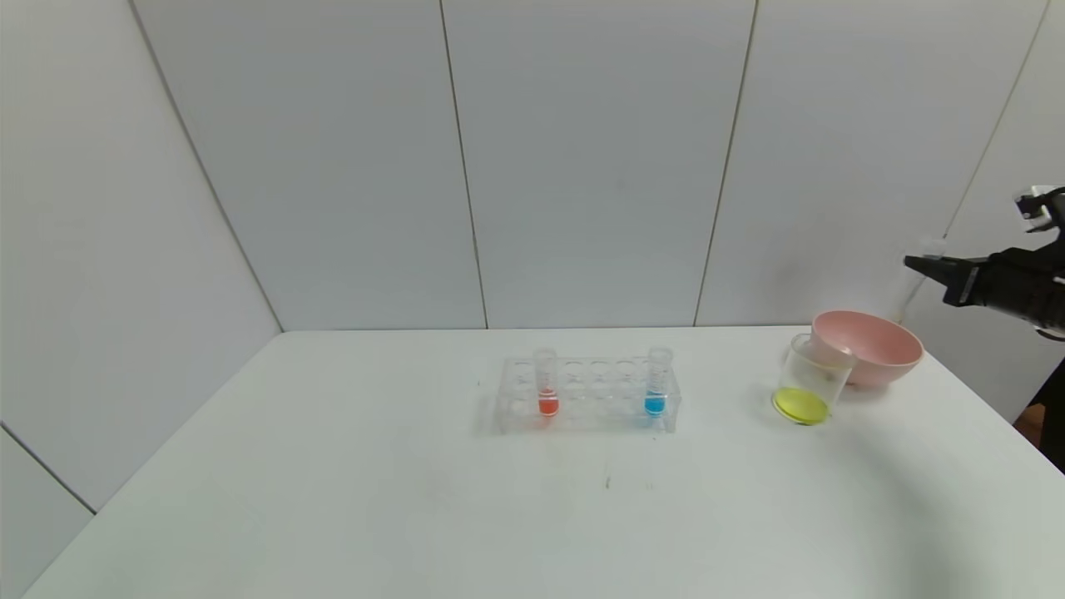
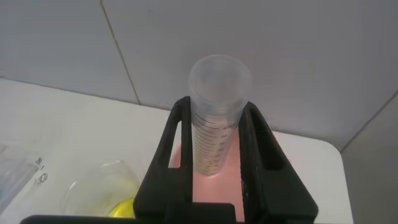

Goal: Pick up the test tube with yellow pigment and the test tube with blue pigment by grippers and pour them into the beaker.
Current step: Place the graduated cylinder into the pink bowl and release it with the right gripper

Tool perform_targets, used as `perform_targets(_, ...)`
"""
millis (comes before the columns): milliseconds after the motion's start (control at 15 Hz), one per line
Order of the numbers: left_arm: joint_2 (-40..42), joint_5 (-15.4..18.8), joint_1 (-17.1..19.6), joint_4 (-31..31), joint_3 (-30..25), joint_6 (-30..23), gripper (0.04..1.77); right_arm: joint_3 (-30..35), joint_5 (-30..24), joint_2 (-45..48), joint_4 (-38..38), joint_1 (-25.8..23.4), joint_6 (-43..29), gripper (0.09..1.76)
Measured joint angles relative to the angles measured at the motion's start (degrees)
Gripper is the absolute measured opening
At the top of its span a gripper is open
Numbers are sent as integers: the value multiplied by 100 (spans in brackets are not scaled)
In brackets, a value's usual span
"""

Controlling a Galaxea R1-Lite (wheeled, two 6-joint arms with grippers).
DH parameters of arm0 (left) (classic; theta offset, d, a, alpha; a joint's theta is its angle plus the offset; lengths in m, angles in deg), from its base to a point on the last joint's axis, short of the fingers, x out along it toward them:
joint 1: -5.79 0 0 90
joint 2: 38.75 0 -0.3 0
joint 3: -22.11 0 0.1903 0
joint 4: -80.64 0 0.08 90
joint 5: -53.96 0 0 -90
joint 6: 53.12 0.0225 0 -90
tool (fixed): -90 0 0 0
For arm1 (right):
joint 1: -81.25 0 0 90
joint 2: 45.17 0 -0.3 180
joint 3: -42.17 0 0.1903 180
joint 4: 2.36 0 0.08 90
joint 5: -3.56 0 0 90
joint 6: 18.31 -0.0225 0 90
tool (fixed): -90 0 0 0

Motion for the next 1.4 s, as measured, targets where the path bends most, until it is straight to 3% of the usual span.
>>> perform_targets(267, 0, 0, 0, 0, 0, -2, 176, -1158, 416, -992, -218, 165, -37, 50)
perform_targets(467, 0, 0, 0, -2, 0, -2, 176, -1408, 449, -1320, -293, 168, -20, 50)
perform_targets(533, 0, 2, 0, 0, 0, -2, 176, -1423, 444, -1367, -286, 158, -9, 58)
perform_targets(667, 0, 0, 0, 0, 0, -2, 176, -1438, 446, -1417, -284, 154, -9, 84)
perform_targets(933, 0, 0, 0, 0, 0, -2, 176, -1414, 457, -1434, -183, 154, -1, 119)
perform_targets(1200, 0, 2, 0, 0, 0, -2, 176, -1112, 451, -1200, -150, 162, 22, 140)
perform_targets(1400, 0, 2, 0, 0, 0, -2, 176, -226, 429, -669, 162, 219, 44, 149)
